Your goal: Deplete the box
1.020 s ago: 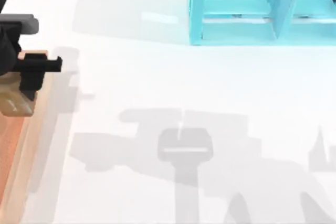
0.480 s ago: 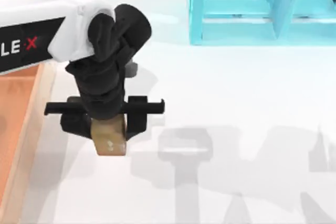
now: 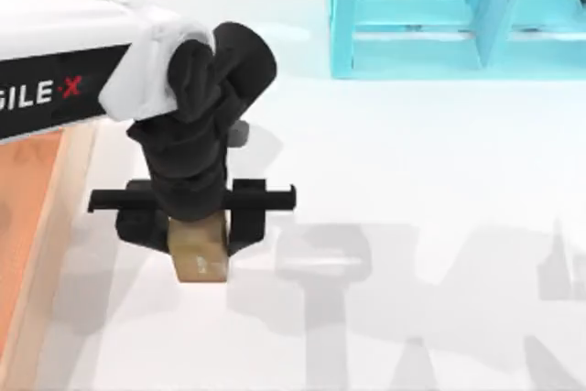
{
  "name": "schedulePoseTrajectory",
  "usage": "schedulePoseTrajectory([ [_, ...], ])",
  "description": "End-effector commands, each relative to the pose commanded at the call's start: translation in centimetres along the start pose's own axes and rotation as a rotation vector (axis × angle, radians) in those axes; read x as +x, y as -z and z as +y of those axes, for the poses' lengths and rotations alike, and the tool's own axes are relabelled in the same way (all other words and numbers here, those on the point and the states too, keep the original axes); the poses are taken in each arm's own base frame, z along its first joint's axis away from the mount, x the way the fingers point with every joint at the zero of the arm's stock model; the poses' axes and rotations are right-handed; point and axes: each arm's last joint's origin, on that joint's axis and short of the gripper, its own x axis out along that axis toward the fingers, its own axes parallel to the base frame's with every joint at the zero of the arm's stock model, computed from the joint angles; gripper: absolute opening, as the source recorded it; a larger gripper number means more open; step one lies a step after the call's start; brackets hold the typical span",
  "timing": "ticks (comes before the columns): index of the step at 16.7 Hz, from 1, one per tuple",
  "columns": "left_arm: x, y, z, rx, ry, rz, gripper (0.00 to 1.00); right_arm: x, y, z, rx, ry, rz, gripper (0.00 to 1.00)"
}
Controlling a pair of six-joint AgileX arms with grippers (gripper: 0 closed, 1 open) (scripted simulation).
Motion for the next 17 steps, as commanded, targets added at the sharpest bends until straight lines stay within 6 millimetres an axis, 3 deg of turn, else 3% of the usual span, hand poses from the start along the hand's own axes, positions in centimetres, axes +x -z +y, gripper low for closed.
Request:
schedulePoseTrajectory([
  [6,3.9,0.0,-0.1,0.001,0.003,-0.005,0.00,0.0,0.0,0.0,0.000,0.000,0.000,1.00],
  [9,4.0,0.0,-0.1,0.001,0.003,-0.004,0.00,0.0,0.0,0.0,0.000,0.000,0.000,1.00],
  [17,4.0,0.0,-0.1,0.001,0.003,-0.004,0.60,0.0,0.0,0.0,0.000,0.000,0.000,1.00],
])
